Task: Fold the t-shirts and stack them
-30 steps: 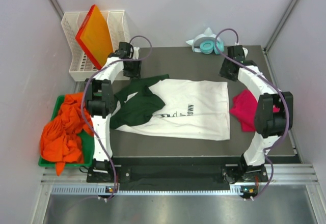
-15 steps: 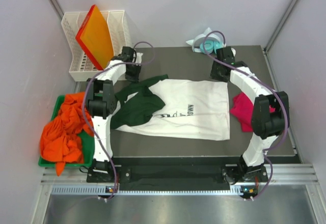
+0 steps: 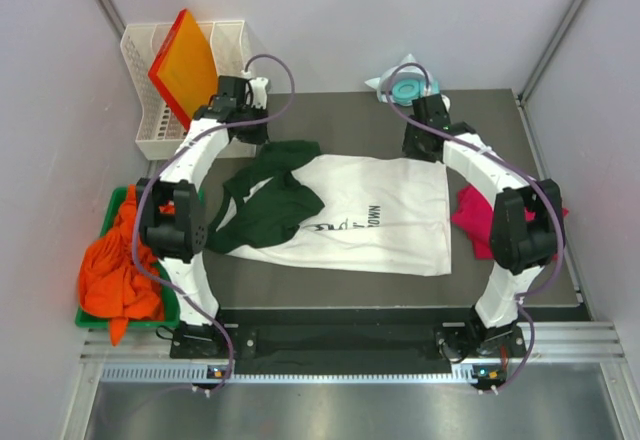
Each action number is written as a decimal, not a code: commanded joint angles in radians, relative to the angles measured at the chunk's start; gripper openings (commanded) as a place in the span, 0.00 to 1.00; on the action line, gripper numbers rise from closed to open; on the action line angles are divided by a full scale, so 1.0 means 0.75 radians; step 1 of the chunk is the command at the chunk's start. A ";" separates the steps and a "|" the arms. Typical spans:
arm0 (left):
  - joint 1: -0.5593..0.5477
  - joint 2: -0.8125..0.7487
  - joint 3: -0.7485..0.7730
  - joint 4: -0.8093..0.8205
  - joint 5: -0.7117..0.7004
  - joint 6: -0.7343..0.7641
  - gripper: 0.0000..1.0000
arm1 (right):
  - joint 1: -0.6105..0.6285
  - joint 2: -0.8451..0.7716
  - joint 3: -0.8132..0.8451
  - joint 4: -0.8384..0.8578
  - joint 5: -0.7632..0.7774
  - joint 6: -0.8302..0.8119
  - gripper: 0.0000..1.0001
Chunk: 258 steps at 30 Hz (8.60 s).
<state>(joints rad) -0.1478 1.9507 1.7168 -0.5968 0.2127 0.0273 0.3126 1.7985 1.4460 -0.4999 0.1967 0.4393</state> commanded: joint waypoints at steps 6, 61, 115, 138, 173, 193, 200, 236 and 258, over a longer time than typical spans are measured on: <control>-0.026 -0.257 -0.272 -0.127 0.158 0.070 0.00 | 0.019 -0.027 -0.071 0.073 0.006 0.003 0.43; -0.140 -0.111 -0.137 -0.354 0.210 0.170 0.64 | 0.092 -0.185 -0.265 0.098 0.067 -0.015 0.43; -0.194 -0.461 -0.399 -0.029 -0.237 0.035 0.00 | 0.139 -0.187 -0.390 0.170 0.020 0.038 0.43; -0.196 -0.180 -0.377 -0.765 0.248 0.383 0.00 | 0.182 -0.126 -0.341 0.172 0.004 0.059 0.43; -0.326 0.103 0.002 -0.254 -0.011 0.193 0.71 | 0.189 -0.111 -0.337 0.129 0.069 -0.009 0.43; -0.384 0.095 0.028 -0.182 -0.114 0.203 0.00 | 0.172 -0.052 -0.310 0.143 0.034 0.020 0.43; -0.365 -0.112 0.004 -0.112 -0.228 0.168 0.00 | 0.174 -0.050 -0.312 0.161 0.014 0.028 0.43; -0.187 -0.214 0.190 0.327 -0.601 0.262 0.00 | 0.178 -0.113 -0.386 0.198 0.000 0.034 0.43; -0.316 -0.261 -0.078 0.289 -0.556 0.248 0.00 | 0.007 0.326 0.256 0.102 0.038 -0.052 0.44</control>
<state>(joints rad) -0.3904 1.7908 1.6585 -0.4183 -0.1986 0.2146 0.3122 1.9675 1.5257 -0.3897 0.2260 0.4294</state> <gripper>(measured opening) 0.020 0.437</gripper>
